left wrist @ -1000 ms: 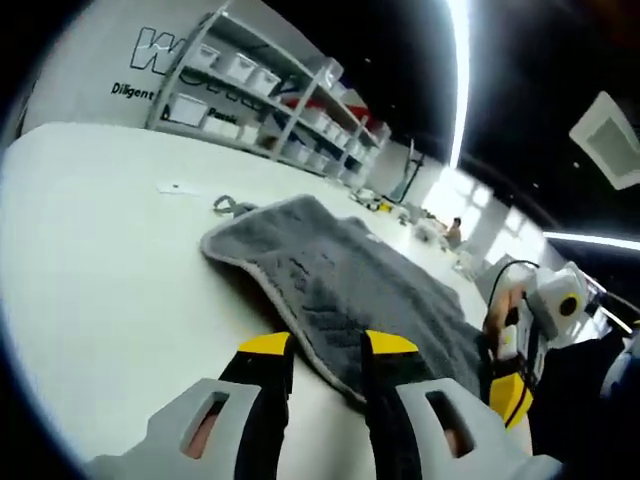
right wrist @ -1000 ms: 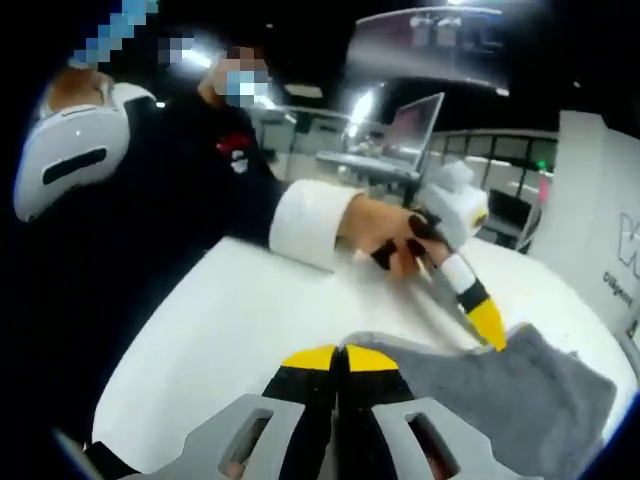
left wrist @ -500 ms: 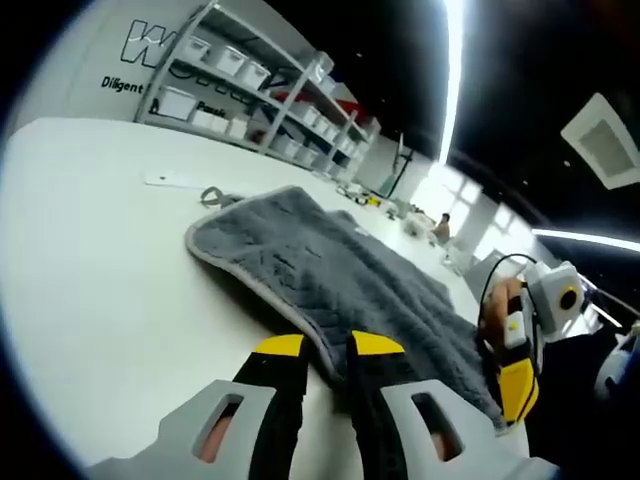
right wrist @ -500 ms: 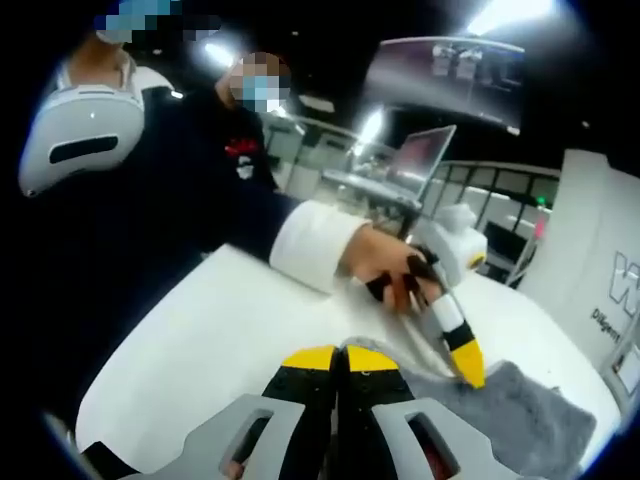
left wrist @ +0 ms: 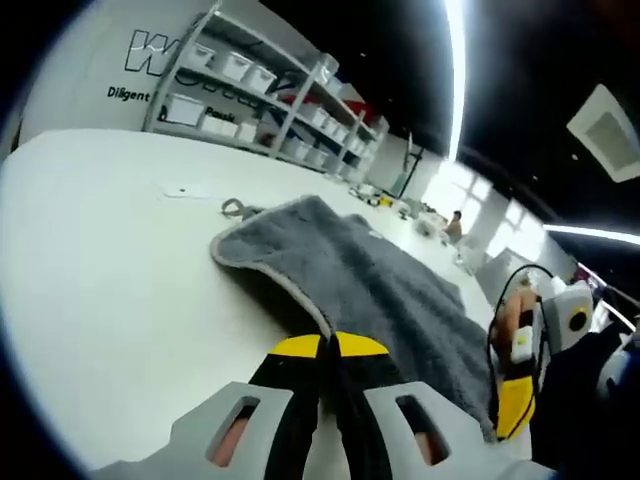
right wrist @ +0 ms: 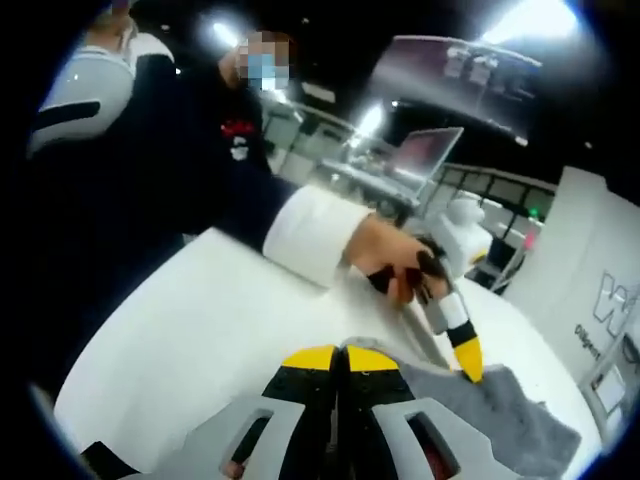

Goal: Open the folded towel by lifting each exposed corner and separating the folded layers until the towel lies flat within the target outline without major curled edges

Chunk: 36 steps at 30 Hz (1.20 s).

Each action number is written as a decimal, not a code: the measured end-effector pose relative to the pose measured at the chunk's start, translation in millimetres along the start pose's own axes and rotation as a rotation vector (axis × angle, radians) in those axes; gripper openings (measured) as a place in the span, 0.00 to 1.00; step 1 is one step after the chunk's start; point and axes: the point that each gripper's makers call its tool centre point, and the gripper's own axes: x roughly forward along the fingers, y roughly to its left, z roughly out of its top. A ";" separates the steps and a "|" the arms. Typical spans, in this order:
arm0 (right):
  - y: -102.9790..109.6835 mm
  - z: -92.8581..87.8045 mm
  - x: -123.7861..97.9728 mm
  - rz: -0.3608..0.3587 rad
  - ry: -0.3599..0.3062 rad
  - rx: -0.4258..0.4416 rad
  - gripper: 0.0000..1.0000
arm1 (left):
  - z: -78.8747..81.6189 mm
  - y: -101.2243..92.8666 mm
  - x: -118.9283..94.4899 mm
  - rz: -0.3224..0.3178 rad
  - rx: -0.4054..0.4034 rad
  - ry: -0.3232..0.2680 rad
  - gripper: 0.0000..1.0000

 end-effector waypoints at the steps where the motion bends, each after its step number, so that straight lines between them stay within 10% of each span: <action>1: 1.6 -0.9 2.1 0.003 0.008 -0.007 0.00 | -0.8 1.5 -0.8 0.002 -0.005 0.005 0.03; 36: -26.8 43.1 69.8 -0.170 0.007 0.006 0.00 | 43.7 56.4 -80.5 0.184 0.107 -0.100 0.03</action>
